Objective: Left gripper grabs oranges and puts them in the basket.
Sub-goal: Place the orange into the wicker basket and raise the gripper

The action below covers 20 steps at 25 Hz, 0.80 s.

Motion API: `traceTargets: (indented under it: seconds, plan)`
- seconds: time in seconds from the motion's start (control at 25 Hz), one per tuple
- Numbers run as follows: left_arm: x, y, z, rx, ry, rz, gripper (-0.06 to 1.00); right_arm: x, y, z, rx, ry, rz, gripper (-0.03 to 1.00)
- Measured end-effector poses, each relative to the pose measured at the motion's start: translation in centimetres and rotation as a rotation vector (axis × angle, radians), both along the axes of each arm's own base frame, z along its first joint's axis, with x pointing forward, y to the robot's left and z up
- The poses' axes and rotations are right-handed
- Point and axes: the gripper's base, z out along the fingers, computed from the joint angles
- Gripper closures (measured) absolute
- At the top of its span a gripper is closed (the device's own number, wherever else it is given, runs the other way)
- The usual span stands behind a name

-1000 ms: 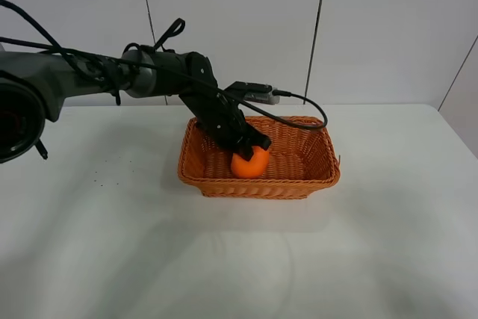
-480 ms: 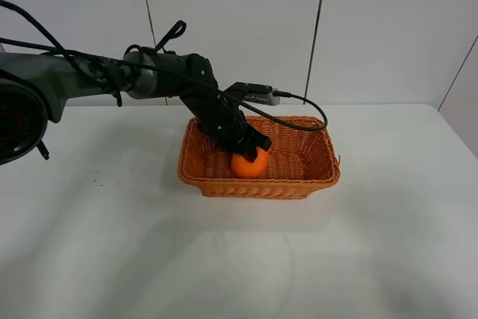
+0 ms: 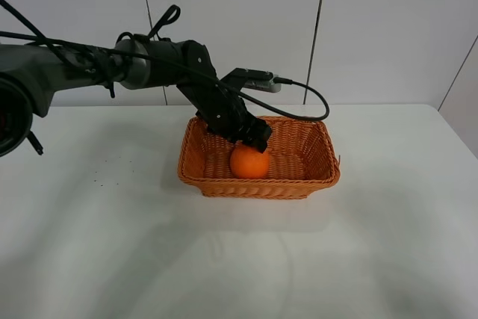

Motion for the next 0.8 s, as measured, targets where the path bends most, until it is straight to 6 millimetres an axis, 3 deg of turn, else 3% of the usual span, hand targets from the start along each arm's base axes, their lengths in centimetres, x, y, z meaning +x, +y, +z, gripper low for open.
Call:
traceTargets:
  seconds: [0.28,0.8]
  plan:
    - [-0.4,0.4,2.6,0.006,-0.043,-0.019,0.16,0.0,0.0,0.0,0.0,0.0,0.0,0.27]
    - [-2.9,3.3,13.8,0.047,-0.273,0.007,0.16,0.0,0.0,0.0,0.0,0.0,0.0,0.27]
